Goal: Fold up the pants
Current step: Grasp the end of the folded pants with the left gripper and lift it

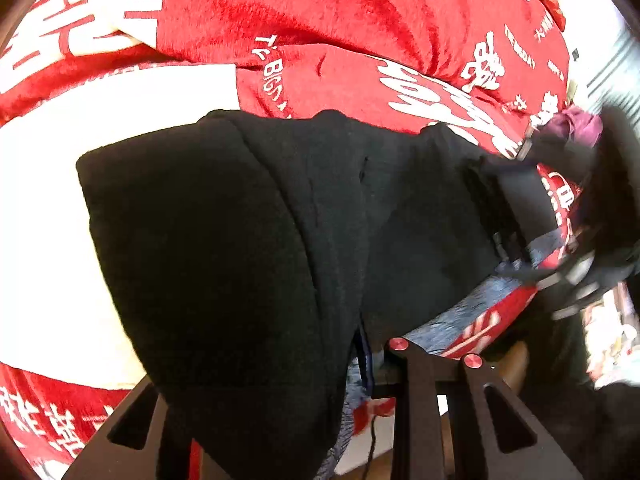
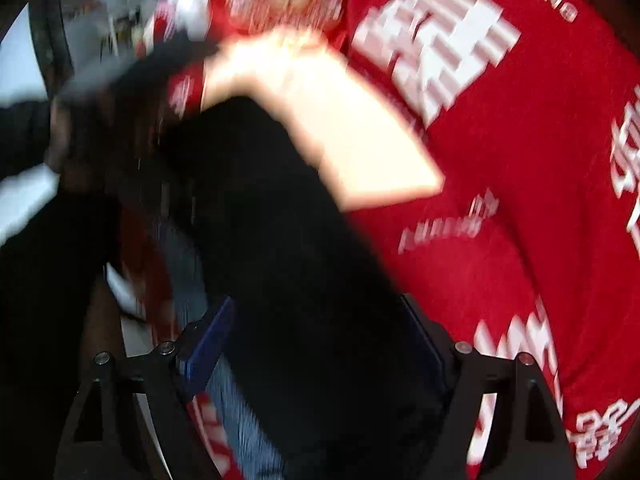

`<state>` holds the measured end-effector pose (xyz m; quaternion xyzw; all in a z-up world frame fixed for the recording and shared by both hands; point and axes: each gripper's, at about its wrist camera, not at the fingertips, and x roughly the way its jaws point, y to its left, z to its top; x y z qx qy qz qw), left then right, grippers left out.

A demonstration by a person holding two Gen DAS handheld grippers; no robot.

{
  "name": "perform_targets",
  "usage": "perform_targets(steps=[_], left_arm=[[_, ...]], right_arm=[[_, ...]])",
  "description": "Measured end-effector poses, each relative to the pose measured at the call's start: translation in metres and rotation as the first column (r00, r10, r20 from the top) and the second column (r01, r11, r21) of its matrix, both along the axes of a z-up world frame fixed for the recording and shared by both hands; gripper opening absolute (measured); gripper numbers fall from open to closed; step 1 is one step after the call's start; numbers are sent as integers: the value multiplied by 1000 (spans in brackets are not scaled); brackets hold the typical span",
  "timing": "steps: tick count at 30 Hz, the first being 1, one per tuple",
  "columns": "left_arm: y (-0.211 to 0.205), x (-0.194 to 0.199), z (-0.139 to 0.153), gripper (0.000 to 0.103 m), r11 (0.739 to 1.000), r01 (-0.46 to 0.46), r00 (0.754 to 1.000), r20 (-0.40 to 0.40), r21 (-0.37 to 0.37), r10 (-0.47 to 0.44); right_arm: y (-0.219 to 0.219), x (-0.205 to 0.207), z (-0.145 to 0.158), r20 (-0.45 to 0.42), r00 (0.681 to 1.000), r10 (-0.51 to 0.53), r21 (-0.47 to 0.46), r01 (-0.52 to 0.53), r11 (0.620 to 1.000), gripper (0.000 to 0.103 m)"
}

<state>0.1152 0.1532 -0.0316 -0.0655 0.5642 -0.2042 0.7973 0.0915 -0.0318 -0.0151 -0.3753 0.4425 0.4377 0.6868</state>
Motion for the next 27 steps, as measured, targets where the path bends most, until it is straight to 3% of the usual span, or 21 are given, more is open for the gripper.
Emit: perform_targets(steps=[3,5,6,12,15,20,27], left_arm=[[-6,3,7,28,999,-24,998,-63,-48,21],[-11,3,16,28,999,-41,997,-70,-28,39],[-15,3,21,28,999,-45,997,-71,-18,43],[-52,-3,59,27,999,-30,999,-43,14,31],[-79,0,81,27,1000,-16,999,-28,11,17],[-135,11,114,27,1000,21,999,-31,-6,-21],[-240,28,124,27,995,101,992,-79,24,-99]], right_arm=[[-10,0,-54,-16,999,-38,-169,34,985,84],[-18,14,-46,-72,992,-101,-75,96,993,86],[-21,21,-43,-87,986,-142,-74,136,988,86],[-81,14,16,-14,958,-286,85,286,954,87],[-126,1,34,12,916,-400,148,394,907,87],[-187,-20,34,-38,822,-568,231,561,795,87],[-229,-41,24,-60,769,-636,277,625,730,87]])
